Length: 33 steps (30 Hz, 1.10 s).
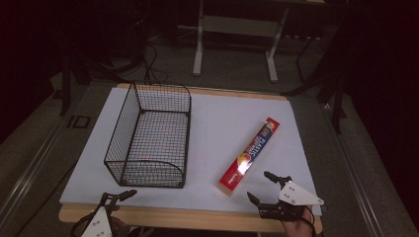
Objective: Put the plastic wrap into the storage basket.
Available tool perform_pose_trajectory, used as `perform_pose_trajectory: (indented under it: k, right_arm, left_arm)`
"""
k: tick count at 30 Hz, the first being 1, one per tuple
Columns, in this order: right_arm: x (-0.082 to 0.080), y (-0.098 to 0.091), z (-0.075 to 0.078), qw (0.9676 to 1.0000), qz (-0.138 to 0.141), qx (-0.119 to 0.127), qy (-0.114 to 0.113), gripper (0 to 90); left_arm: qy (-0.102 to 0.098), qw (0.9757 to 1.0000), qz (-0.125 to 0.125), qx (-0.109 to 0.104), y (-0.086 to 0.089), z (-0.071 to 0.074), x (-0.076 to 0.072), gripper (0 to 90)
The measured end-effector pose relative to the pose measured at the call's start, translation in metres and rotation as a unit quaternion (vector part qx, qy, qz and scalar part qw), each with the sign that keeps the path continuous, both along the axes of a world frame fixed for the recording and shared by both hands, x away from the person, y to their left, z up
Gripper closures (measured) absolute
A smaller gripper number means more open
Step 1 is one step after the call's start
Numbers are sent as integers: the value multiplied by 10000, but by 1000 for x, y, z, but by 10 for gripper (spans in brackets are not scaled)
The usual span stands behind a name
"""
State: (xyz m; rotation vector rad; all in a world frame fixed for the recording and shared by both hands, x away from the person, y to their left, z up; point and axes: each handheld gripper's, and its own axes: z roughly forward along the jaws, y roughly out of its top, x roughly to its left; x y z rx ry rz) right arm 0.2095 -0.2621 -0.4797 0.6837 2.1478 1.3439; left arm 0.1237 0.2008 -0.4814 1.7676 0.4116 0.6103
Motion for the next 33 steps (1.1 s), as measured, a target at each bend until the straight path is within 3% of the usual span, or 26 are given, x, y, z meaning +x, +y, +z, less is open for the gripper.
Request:
perform_pose_trajectory:
  k: [6, 13, 16, 21, 26, 29, 33]
  right_arm:
    - [-1, 1, 1, 10000, 23, 14, 47, 132]
    - [-4, 3, 5, 9993, 91, 194, 319, 122]
    - [-7, 6, 8, 9992, 170, 187, 294, 122]
    - [-13, 13, 14, 9996, 237, -32, -133, 131]
    - [-14, 24, 17, 9993, 298, -229, -64, 134]
    - [-11, 29, 21, 9992, 358, -143, 84, 134]
    - [-7, 38, 27, 9990, 296, -290, -161, 128]
  left_arm:
    - [1, 10000, -8, 10, 0, 0, 0, 7]
    - [-3, 10000, -6, 14, 0, 0, 0, 7]
    - [2, 10000, -6, 15, -1, 0, 0, 7]
    - [-1, 10000, -4, 20, 0, 0, 0, 7]
    - [-3, 10000, -10, 32, -1, 0, 0, 7]
    - [-10, 10000, -9, 43, -1, 0, 0, 7]
    - [-37, 10000, -14, 42, -1, 0, -1, 7]
